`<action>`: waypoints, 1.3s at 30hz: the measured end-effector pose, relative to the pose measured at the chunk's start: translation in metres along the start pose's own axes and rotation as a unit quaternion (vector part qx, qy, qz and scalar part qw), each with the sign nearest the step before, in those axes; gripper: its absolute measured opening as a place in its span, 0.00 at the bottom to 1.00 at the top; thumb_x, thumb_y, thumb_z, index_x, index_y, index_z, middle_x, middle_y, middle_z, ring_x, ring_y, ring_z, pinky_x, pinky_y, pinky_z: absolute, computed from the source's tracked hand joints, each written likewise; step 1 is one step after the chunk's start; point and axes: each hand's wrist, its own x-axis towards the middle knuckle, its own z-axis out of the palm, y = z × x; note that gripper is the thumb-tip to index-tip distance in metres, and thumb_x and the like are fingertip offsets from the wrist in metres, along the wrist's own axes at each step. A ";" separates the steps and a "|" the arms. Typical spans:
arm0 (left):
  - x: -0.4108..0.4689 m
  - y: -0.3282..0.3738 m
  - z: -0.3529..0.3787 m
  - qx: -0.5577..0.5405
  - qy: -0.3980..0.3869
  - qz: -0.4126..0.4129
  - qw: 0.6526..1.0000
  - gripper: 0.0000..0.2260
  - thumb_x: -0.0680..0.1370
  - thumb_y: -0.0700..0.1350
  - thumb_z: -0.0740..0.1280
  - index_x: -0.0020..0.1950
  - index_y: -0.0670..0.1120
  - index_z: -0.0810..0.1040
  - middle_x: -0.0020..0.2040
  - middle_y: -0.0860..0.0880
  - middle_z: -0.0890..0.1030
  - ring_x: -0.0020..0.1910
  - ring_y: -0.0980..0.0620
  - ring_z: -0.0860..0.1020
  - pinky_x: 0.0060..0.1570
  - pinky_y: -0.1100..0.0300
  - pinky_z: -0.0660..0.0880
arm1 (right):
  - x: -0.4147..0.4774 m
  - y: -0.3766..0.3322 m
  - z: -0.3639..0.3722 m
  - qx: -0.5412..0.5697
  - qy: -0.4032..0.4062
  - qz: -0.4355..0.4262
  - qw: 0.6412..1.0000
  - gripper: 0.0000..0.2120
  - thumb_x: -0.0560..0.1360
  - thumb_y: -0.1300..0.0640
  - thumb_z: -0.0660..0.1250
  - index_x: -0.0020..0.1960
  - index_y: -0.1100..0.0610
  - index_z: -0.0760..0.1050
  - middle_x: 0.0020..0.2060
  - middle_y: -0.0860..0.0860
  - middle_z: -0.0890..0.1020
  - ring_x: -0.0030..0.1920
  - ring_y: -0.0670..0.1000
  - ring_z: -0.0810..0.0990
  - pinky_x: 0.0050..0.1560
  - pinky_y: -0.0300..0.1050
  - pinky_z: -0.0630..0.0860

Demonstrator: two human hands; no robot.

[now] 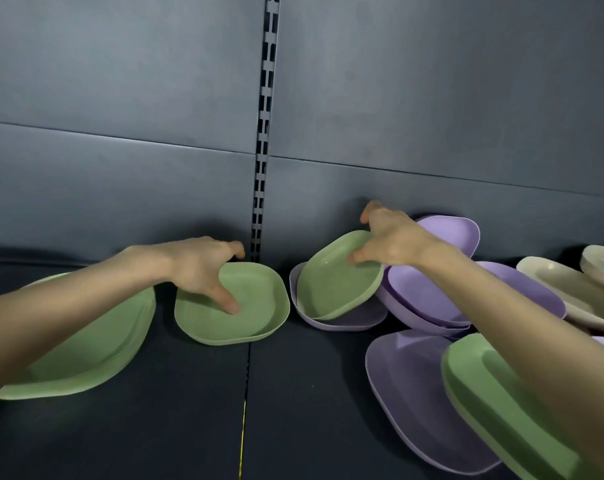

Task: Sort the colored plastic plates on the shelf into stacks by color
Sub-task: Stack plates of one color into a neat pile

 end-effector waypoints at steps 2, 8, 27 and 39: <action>-0.002 0.001 -0.002 -0.003 0.030 0.006 1.000 0.36 0.62 0.59 0.77 0.64 0.50 0.68 0.51 0.54 0.75 0.50 0.53 0.74 0.47 0.60 0.73 | 0.003 0.002 0.001 0.008 0.010 0.000 1.000 0.28 0.67 0.59 0.74 0.63 0.62 0.65 0.45 0.54 0.74 0.43 0.56 0.75 0.41 0.43 0.71; -0.019 0.004 -0.016 -0.091 0.127 0.006 0.988 0.22 0.62 0.50 0.79 0.52 0.49 0.75 0.46 0.53 0.80 0.43 0.53 0.77 0.35 0.67 0.71 | 0.005 0.007 -0.006 0.085 0.077 -0.013 0.993 0.19 0.67 0.63 0.72 0.57 0.58 0.75 0.49 0.55 0.79 0.46 0.53 0.76 0.42 0.39 0.69; -0.148 -0.045 -0.034 -0.411 0.251 -0.091 0.871 0.12 0.73 0.37 0.71 0.55 0.46 0.78 0.46 0.47 0.84 0.41 0.51 0.83 0.40 0.59 0.78 | -0.032 -0.082 0.011 0.338 0.096 -0.187 0.917 0.10 0.77 0.61 0.62 0.57 0.55 0.66 0.50 0.53 0.78 0.50 0.55 0.77 0.51 0.49 0.74; -0.158 -0.132 -0.018 -0.386 0.185 -0.028 0.903 0.34 0.68 0.30 0.73 0.67 0.55 0.66 0.56 0.46 0.79 0.51 0.46 0.81 0.44 0.47 0.80 | -0.035 -0.167 0.067 0.382 0.088 -0.148 0.908 0.20 0.70 0.64 0.69 0.58 0.51 0.69 0.46 0.44 0.77 0.51 0.50 0.78 0.49 0.46 0.76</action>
